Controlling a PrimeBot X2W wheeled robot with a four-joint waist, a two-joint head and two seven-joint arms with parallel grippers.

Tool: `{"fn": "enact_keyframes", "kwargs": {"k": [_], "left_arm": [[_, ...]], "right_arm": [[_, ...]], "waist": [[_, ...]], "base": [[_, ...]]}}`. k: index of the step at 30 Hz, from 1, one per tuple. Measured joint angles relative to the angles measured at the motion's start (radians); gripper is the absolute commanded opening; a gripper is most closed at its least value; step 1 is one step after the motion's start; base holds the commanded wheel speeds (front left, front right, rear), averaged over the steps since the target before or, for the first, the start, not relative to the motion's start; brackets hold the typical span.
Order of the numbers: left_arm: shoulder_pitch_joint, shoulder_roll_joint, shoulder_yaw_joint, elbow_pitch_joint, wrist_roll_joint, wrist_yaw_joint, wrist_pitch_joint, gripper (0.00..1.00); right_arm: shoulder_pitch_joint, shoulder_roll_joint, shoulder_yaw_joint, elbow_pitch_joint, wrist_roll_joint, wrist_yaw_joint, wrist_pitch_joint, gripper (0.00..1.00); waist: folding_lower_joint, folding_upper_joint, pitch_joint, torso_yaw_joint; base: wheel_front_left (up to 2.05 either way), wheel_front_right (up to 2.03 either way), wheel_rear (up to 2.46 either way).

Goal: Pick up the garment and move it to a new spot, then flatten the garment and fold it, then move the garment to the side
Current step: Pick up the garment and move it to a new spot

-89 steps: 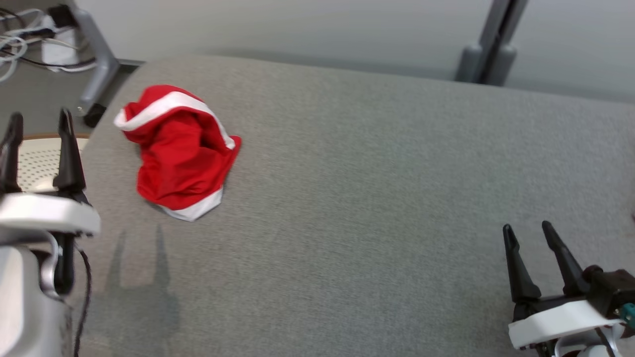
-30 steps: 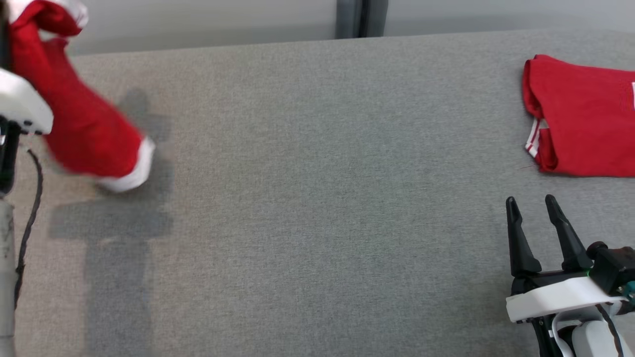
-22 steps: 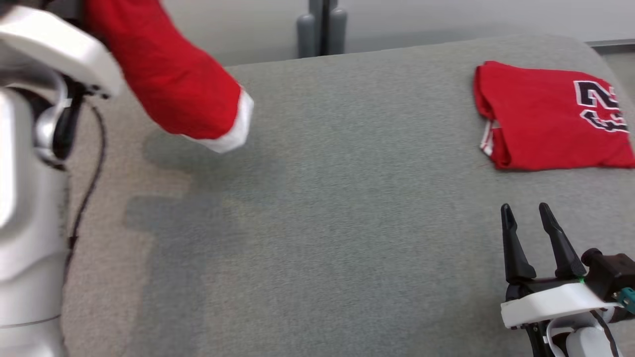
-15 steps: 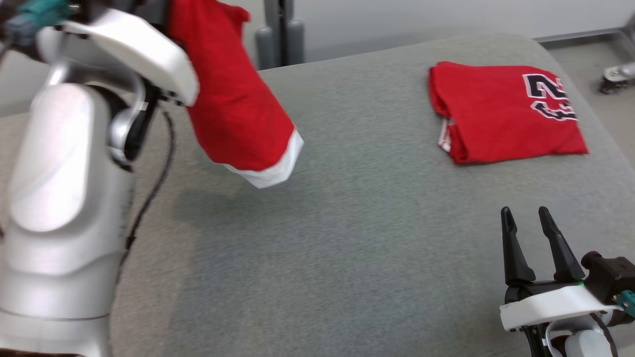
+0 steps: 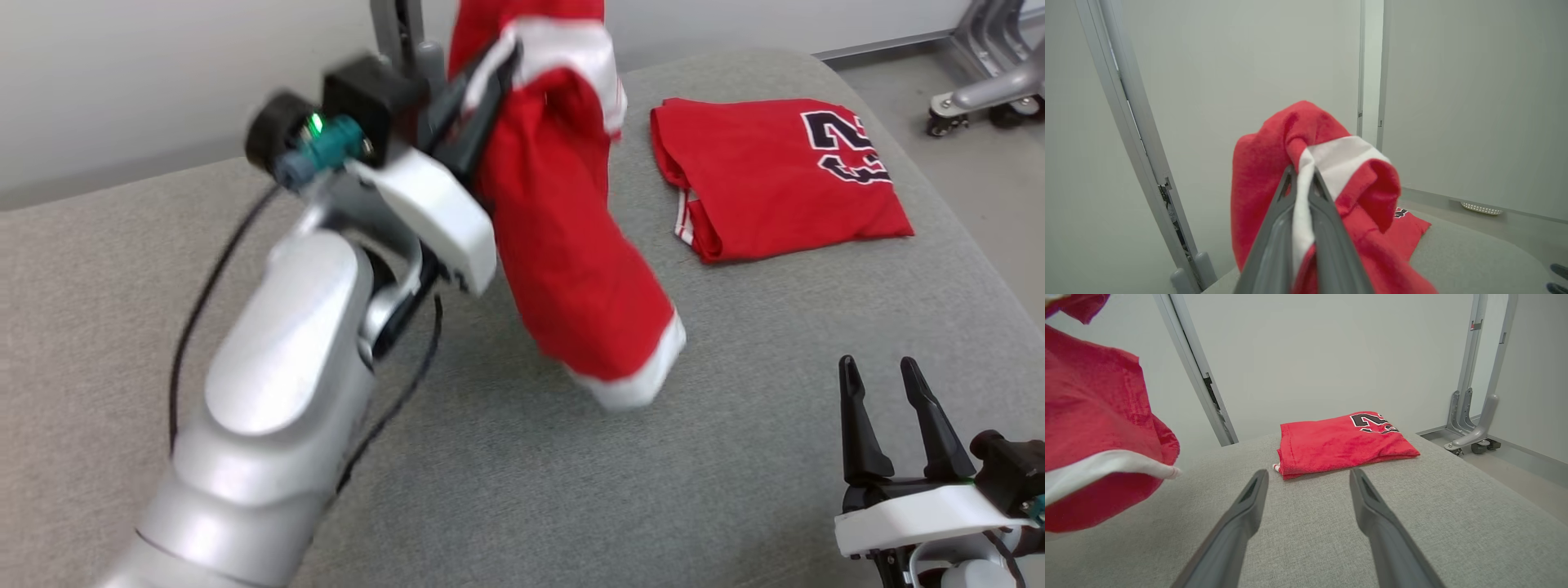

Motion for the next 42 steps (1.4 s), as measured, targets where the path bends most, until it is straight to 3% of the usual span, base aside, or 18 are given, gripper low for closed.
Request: {"fn": "enact_keyframes", "kwargs": {"k": [9,19,20,21,32,42], "left_arm": [[0.219,0.000,-0.042,0.086,-0.046,0.041,-0.099,0.00],[0.452,0.072,0.007,0.169,-0.098,0.069,-0.198,0.00],[0.463,0.076,0.006,0.175,-0.098,0.069,-0.200,0.79],[0.472,0.078,0.009,0.174,-0.098,0.069,-0.217,1.00],[0.523,0.090,0.091,0.088,-0.102,0.087,-0.281,1.00],[0.664,0.119,0.271,-0.111,-0.024,0.122,-0.285,1.00]], "right_arm": [[-0.014,0.001,0.017,-0.003,-0.021,0.000,0.000,1.00],[-0.002,-0.002,0.020,0.002,-0.039,0.000,0.000,1.00],[-0.002,-0.003,0.023,0.002,-0.040,0.000,0.000,1.00],[0.000,-0.006,0.023,0.002,-0.040,0.000,0.000,1.00],[0.029,-0.024,0.022,-0.006,-0.040,0.000,0.000,1.00],[0.059,-0.030,0.018,-0.014,-0.041,0.000,0.000,1.00]], "waist": [[0.0000,0.0000,0.007,0.072],[0.0000,0.0000,-0.009,0.139],[0.0000,0.0000,-0.013,0.144],[0.0000,0.0000,-0.017,0.150],[0.0000,0.0000,-0.078,0.217],[0.0000,0.0000,-0.139,0.269]], "base": [[0.00,0.00,0.00],[0.00,0.00,0.00],[0.00,0.00,0.00],[0.00,0.00,0.00],[0.00,0.00,0.00],[0.00,0.00,0.00]]}}
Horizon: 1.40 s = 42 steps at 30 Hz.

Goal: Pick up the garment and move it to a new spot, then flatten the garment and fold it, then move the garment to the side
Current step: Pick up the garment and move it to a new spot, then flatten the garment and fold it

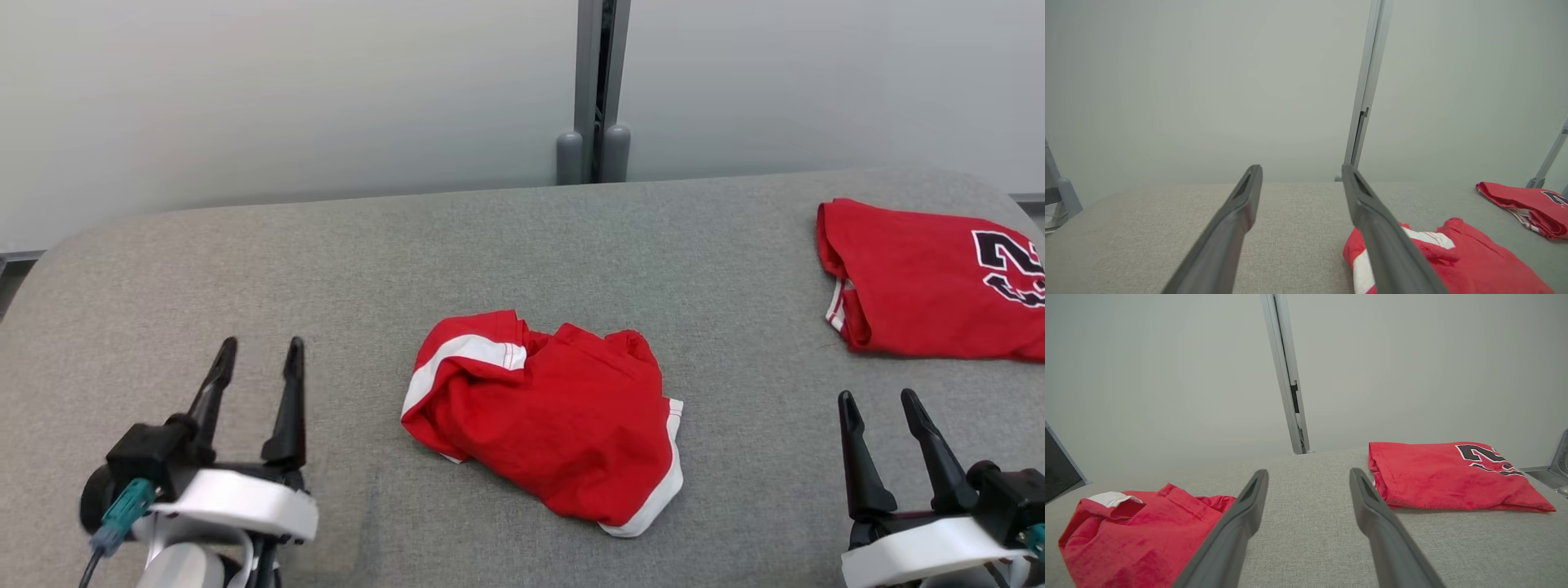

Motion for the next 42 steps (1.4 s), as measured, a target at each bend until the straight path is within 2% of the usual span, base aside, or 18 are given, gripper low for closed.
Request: {"fn": "enact_keyframes", "kwargs": {"k": [6,14,36,42], "left_arm": [[0.099,0.020,0.072,-0.059,0.063,0.013,0.000,1.00],[0.189,-0.023,0.141,-0.087,0.077,0.017,0.000,1.00],[0.248,-0.085,0.190,-0.086,0.133,-0.008,0.000,1.00],[0.242,-0.091,0.186,-0.093,0.143,-0.011,0.000,1.00]], "right_arm": [[0.017,-0.002,0.000,0.000,0.000,0.000,0.000,1.00],[0.045,-0.005,-0.016,0.005,0.006,0.000,0.000,1.00],[0.065,0.002,0.010,0.043,0.016,0.000,0.000,1.00],[0.020,-0.009,0.053,0.053,0.042,0.000,0.001,1.00]], "waist": [[0.0000,0.0000,-0.019,0.016],[0.0000,0.0000,-0.025,0.025],[0.0000,0.0000,-0.016,0.020],[0.0000,0.0000,-0.004,0.026]], "base": [[0.00,0.00,0.00],[0.00,0.00,0.00],[0.00,0.00,0.00],[0.00,0.00,0.00]]}}
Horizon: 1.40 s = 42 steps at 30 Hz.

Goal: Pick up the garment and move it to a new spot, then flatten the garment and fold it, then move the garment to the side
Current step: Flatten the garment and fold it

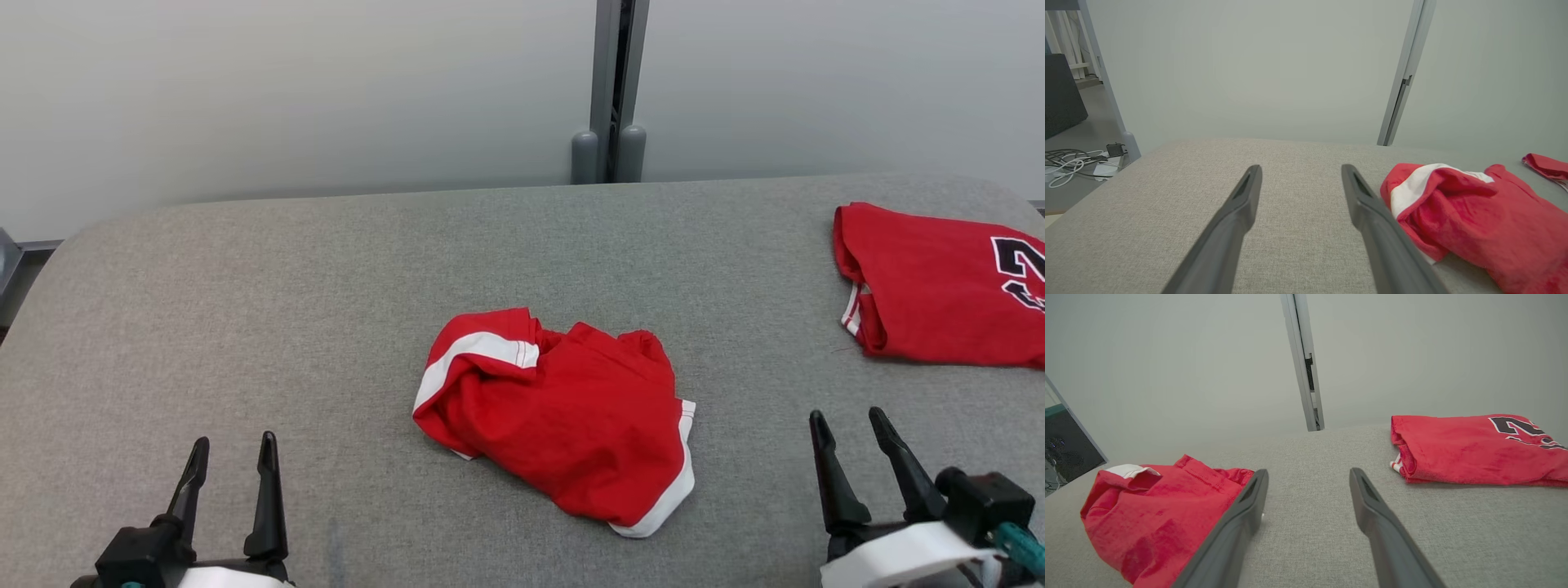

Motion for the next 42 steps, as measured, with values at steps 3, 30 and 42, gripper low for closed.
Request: {"fn": "enact_keyframes", "kwargs": {"k": [3,30,42], "left_arm": [[-0.010,-0.004,-0.008,-0.001,0.007,-0.003,0.000,1.00],[-0.123,-0.029,-0.057,0.039,0.014,-0.028,0.000,1.00],[-0.108,-0.030,-0.032,0.048,0.021,-0.034,0.000,1.00]], "right_arm": [[-0.056,-0.020,0.038,0.027,0.002,0.000,0.016,1.00],[-0.395,-0.034,0.254,0.635,0.141,0.000,0.021,0.49],[-0.424,-0.056,0.283,0.653,0.216,0.000,0.000,0.00]], "waist": [[0.0000,0.0000,0.009,0.012],[0.0000,0.0000,0.106,0.192],[0.0000,0.0000,0.083,0.178]], "base": [[0.00,0.00,0.00],[0.00,0.00,0.00],[0.00,0.00,0.00]]}}
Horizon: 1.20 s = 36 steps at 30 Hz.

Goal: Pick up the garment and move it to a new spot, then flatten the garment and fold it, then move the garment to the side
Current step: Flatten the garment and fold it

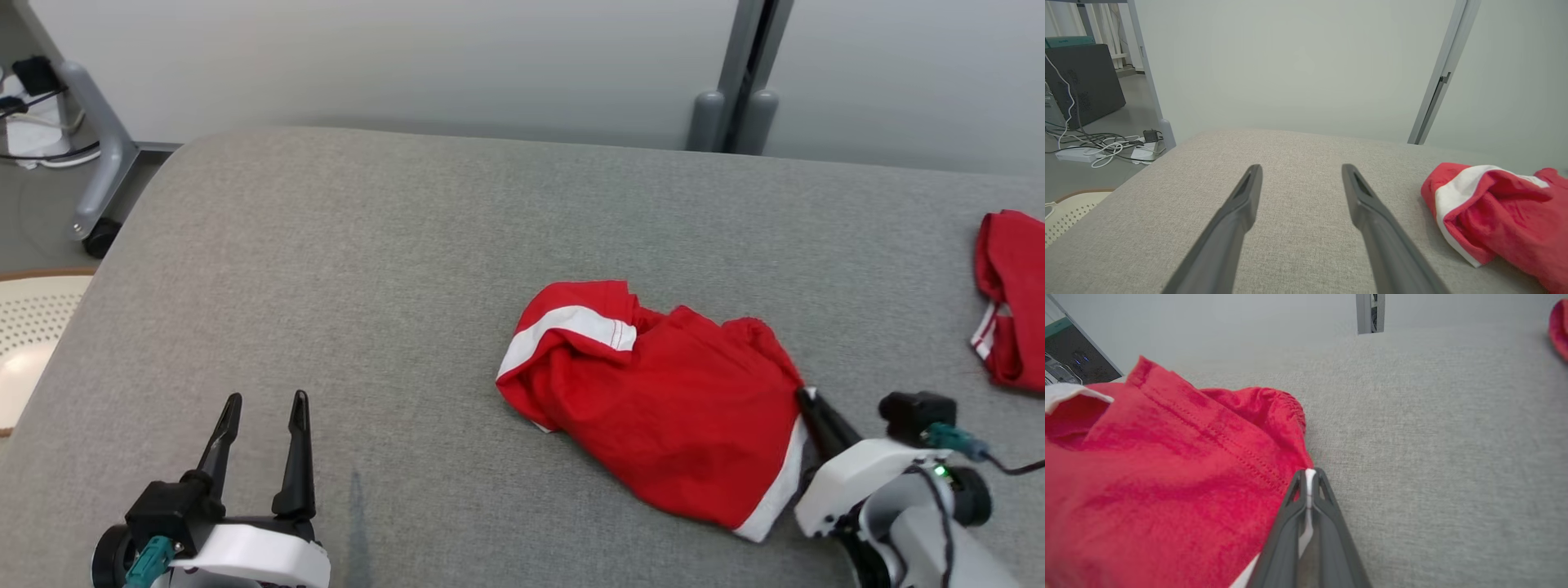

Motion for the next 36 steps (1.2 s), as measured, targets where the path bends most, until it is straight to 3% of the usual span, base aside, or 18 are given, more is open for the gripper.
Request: {"fn": "enact_keyframes", "kwargs": {"k": [12,18,26,36], "left_arm": [[0.000,-0.001,0.014,0.004,0.005,-0.017,0.000,1.00],[-0.014,-0.001,0.015,0.011,0.010,-0.024,0.000,1.00],[-0.011,-0.001,0.018,0.015,-0.004,-0.026,0.000,1.00],[-0.007,-0.001,0.021,0.008,-0.014,-0.021,0.000,1.00]], "right_arm": [[-0.022,-0.186,-0.111,-0.175,-0.021,0.000,-0.001,0.00],[-0.075,-0.249,-0.173,-0.235,-0.024,0.000,-0.002,0.00],[-0.119,-0.199,-0.092,-0.338,-0.051,0.000,-0.001,0.00],[-0.207,-0.036,0.089,-0.463,-0.053,0.000,0.019,0.00]], "waist": [[0.0000,0.0000,-0.019,-0.095],[0.0000,0.0000,-0.028,-0.107],[0.0000,0.0000,-0.053,-0.086],[0.0000,0.0000,-0.063,-0.036]], "base": [[0.00,0.00,0.00],[0.00,0.00,0.00],[0.00,0.00,0.00],[0.00,0.00,0.00]]}}
